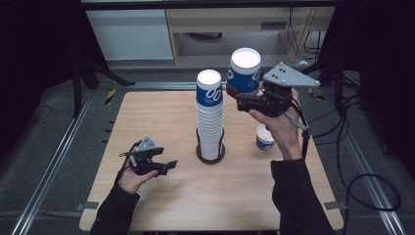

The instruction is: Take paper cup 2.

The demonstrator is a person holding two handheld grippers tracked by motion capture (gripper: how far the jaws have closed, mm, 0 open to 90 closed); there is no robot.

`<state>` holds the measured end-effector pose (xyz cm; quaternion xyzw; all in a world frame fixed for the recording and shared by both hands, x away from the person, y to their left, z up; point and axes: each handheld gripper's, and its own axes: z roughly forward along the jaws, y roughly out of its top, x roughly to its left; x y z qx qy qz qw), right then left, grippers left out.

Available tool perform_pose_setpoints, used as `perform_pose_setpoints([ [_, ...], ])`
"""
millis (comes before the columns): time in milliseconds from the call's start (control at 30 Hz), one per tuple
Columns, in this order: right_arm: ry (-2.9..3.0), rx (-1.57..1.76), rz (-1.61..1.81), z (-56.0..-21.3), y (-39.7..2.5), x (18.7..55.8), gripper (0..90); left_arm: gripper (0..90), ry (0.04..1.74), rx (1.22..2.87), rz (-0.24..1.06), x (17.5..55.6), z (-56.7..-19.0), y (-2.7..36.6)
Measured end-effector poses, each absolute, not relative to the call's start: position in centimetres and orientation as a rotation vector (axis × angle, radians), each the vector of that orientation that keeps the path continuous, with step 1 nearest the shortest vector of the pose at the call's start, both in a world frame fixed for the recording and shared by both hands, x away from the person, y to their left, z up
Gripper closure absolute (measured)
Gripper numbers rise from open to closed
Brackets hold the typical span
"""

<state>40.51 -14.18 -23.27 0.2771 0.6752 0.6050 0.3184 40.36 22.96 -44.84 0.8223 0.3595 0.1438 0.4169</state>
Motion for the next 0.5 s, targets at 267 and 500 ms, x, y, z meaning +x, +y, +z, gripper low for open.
perform_pose_setpoints([
  [267,1.826,0.773,1.535,-26.2,-16.6,39.8,20.9,26.7,0.886,2.043,0.387,40.3,-44.8,23.0],
  [500,1.882,0.781,1.491,-28.6,-18.0,38.8,21.0,28.6,0.871,2.046,0.382,40.2,-44.8,22.9],
])
